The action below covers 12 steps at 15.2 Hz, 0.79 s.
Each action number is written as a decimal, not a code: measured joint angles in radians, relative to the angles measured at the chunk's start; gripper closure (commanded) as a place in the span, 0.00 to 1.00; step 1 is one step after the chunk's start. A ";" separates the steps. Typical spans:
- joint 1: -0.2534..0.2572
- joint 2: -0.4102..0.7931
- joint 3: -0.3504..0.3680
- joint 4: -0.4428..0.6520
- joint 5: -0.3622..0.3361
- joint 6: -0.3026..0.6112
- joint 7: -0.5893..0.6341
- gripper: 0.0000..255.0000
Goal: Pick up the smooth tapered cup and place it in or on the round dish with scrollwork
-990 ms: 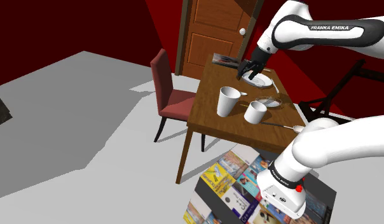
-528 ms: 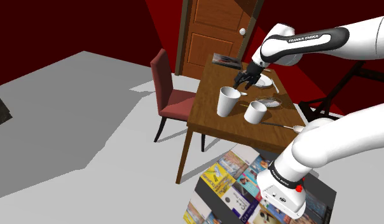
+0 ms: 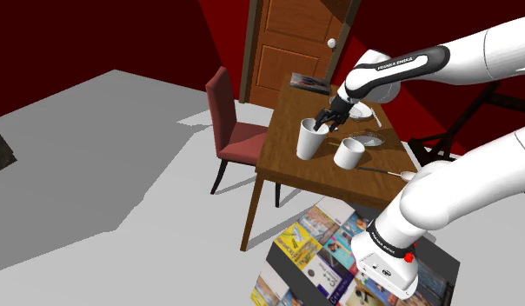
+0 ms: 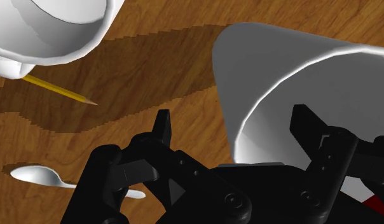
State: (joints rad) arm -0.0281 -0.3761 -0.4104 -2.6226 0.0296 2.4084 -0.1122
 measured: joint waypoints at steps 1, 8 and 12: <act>0.003 0.010 -0.004 -0.003 0.005 0.013 -0.006 0.00; 0.007 0.020 -0.005 -0.006 0.010 0.026 -0.008 0.00; 0.007 0.020 -0.005 -0.006 0.010 0.026 -0.008 1.00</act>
State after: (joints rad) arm -0.0209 -0.3556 -0.4155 -2.6287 0.0397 2.4348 -0.1198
